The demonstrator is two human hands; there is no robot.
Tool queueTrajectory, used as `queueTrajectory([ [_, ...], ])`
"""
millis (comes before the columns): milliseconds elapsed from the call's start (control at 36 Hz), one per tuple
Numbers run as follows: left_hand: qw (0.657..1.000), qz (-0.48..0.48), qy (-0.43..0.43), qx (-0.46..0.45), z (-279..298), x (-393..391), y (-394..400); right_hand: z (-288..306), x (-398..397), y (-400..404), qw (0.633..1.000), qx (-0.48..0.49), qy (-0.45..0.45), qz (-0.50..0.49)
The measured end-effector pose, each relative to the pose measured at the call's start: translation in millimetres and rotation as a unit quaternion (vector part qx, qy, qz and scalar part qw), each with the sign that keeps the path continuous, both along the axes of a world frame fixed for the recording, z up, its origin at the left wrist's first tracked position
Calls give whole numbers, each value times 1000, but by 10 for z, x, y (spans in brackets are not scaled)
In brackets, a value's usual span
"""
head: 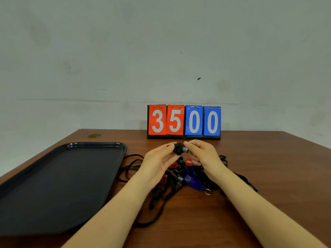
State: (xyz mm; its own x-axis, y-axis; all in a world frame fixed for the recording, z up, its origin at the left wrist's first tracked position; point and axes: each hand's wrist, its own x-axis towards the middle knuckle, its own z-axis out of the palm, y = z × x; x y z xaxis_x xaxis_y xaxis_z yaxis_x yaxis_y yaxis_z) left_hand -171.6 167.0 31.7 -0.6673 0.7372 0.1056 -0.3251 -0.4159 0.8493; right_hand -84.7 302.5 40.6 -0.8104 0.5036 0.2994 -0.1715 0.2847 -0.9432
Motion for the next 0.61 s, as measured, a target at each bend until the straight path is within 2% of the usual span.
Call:
queueTrajectory([
  [139, 994, -22, -87, 64, 25, 42, -2, -25, -37, -5, 999, -15, 21, 21],
  [222, 987, -24, -137, 79, 31, 35, 10, -30, -46, -20, 1000, 22, 16, 9],
  [306, 981, -25, -168, 95, 27, 25, 17, -54, -57, -16, 988, 149, 12, -26],
  [389, 977, -7, -183, 106, 0, -8, 27, -118, -72, -13, 958, 286, -10, -35],
  [528, 984, 99, -135, 55, -44, -62, 59, -147, -97, -29, 875, 480, -42, -48],
  [611, 981, 192, -22, -30, -77, -115, 70, -170, -118, -74, 851, 523, -34, -47],
])
